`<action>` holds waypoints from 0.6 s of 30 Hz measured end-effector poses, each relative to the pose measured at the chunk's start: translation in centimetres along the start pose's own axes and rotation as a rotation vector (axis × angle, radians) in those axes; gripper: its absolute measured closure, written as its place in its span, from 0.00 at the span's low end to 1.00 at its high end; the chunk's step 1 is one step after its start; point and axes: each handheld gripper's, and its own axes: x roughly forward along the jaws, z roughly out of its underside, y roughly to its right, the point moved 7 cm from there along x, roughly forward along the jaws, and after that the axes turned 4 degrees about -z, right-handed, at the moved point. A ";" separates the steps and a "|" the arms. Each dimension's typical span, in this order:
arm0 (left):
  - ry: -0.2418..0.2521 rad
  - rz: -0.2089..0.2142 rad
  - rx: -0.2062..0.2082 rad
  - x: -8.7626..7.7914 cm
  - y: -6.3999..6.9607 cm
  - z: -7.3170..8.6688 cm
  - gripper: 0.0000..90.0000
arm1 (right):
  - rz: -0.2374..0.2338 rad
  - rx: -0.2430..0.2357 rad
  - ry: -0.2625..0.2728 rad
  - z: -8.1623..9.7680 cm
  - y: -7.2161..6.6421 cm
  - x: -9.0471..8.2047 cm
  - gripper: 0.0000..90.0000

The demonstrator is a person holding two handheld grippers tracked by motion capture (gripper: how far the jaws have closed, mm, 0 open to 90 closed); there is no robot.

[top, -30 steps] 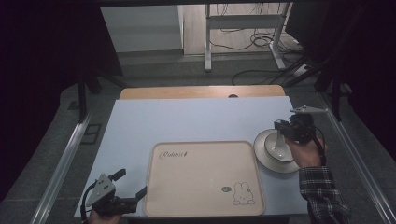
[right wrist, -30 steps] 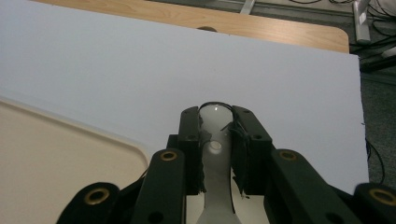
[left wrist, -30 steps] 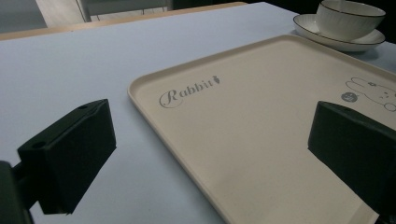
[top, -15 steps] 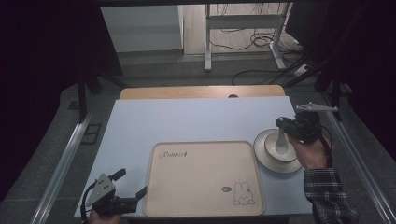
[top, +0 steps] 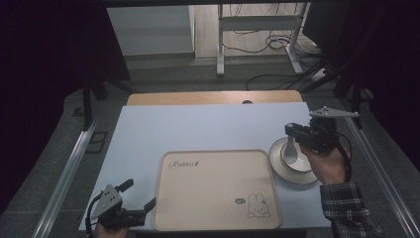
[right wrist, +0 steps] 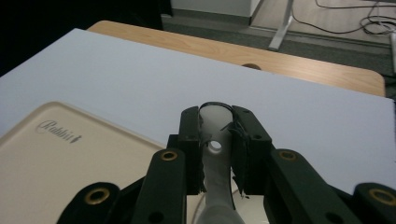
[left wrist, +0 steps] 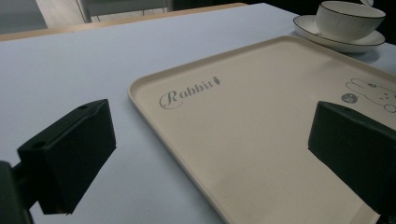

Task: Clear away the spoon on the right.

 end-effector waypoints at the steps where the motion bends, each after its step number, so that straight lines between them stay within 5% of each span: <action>1: 0.000 0.000 0.000 0.0 0.0 0.0 0.01 | -0.009 -0.003 -0.001 0.0 -0.4 0.0 0.83; 18: 0.001 0.001 0.001 0.0 0.0 0.0 0.01 | -0.109 -0.030 -0.042 2.0 -4.5 1.9 0.83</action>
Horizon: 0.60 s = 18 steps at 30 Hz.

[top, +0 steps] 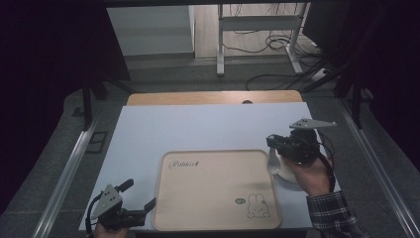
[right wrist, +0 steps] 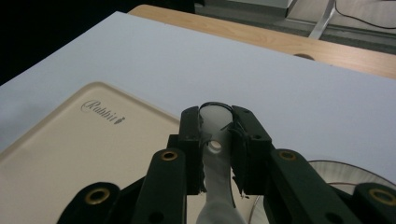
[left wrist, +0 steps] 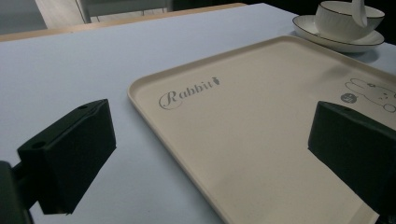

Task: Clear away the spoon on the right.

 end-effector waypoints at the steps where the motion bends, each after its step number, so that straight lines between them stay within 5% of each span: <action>1: 0.000 0.000 0.001 0.0 0.0 0.0 0.01 | -0.003 0.002 -0.004 0.2 -0.1 0.2 0.83; 18: -0.002 0.001 0.001 0.0 0.0 0.0 0.01 | -0.059 0.044 -0.073 4.3 -1.5 2.5 0.84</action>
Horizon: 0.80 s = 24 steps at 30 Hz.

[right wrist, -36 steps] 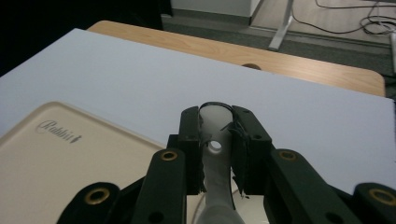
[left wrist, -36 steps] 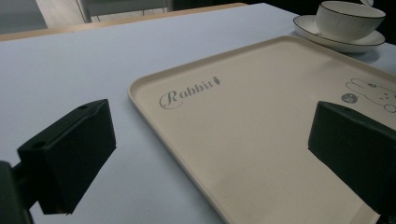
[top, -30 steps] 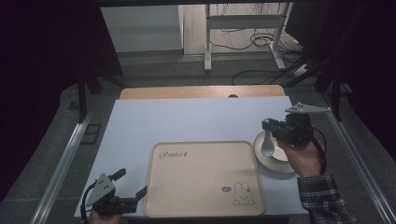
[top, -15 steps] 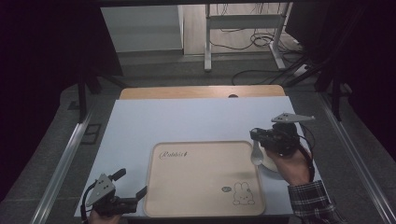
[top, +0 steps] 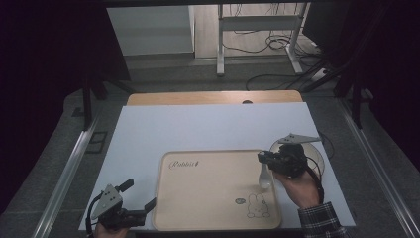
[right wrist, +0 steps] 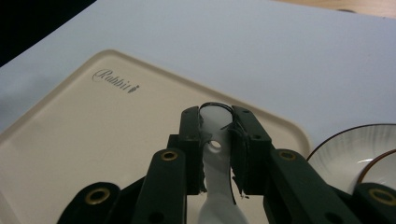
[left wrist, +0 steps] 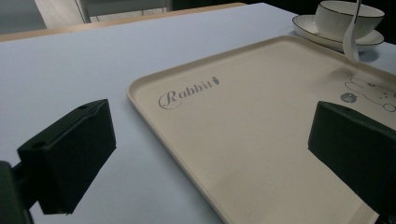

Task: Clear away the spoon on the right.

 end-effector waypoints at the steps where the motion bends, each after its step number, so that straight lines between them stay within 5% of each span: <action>1: 0.000 0.000 0.001 0.0 0.0 0.0 0.01 | 0.000 0.000 0.000 0.0 0.0 0.0 0.84; 13: 0.000 0.001 0.003 0.0 0.1 0.0 0.01 | -0.029 0.010 -0.021 1.6 -1.0 0.4 0.84; 24: 0.000 0.002 0.002 0.0 0.0 0.0 0.01 | -0.013 0.048 -0.028 2.7 -0.1 1.6 0.83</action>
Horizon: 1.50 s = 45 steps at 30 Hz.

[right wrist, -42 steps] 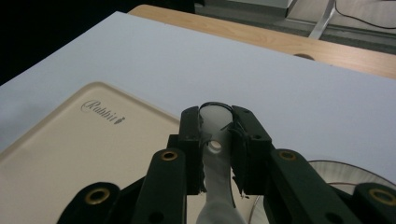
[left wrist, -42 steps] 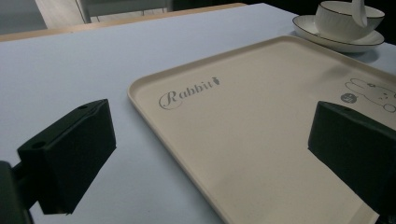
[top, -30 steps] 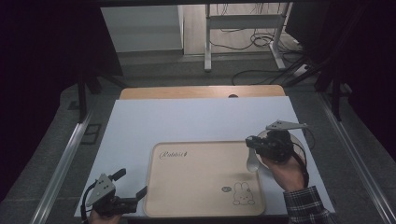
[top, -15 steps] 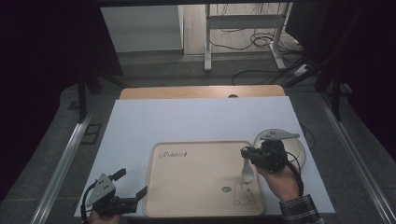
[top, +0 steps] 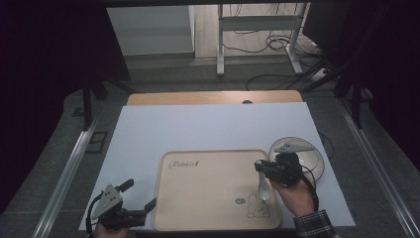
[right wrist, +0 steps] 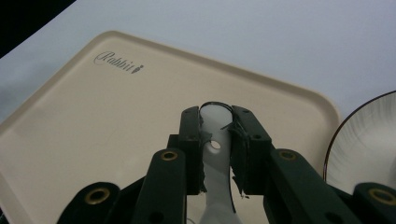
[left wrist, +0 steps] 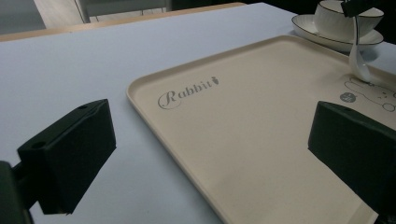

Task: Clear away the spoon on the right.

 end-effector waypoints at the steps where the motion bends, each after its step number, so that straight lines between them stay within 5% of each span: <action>1: 0.000 0.000 0.000 0.0 0.0 0.0 0.01 | 0.000 0.000 0.000 0.0 0.0 0.0 0.83; 28: 0.001 0.003 -0.003 0.0 0.0 0.0 0.01 | 0.091 0.012 -0.085 2.7 1.8 5.2 0.85; 45: 0.002 0.003 -0.002 0.0 0.0 0.0 0.01 | 0.112 -0.015 -0.102 2.8 1.9 5.2 0.83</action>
